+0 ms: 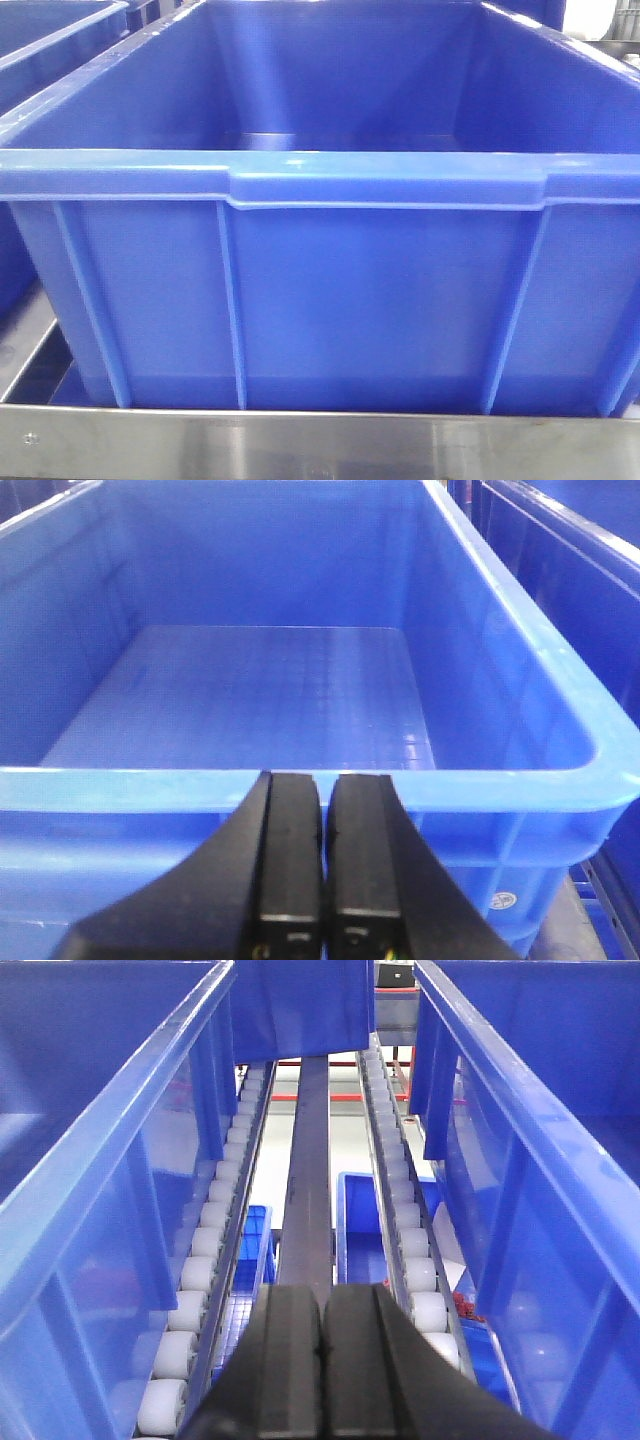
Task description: Pick red cube and place on left shelf
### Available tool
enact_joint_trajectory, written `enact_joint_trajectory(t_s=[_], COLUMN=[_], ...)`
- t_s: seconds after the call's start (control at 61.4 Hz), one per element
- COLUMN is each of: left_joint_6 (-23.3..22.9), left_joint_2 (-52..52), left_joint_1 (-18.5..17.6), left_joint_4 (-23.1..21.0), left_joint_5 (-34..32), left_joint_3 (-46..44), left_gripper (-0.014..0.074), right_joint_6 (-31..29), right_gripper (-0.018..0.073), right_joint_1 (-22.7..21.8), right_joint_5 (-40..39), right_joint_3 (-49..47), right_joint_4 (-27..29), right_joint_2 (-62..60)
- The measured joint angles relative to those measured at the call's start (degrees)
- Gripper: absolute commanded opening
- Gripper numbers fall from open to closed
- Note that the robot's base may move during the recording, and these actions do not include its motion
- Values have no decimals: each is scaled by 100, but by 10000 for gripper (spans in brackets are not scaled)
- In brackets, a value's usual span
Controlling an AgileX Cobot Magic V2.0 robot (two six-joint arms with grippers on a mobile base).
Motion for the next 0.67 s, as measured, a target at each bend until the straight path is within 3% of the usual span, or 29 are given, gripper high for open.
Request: enact_joint_trajectory(t_s=[0.668], left_joint_6=[0], left_joint_2=[0], left_joint_1=[0], left_joint_4=[0], left_joint_5=[0], left_joint_3=[0], left_gripper=[102], right_joint_6=[0], right_gripper=[39], right_joint_1=[0], right_joint_5=[-14], right_joint_3=[0], right_joint_4=[0], right_joint_2=[0])
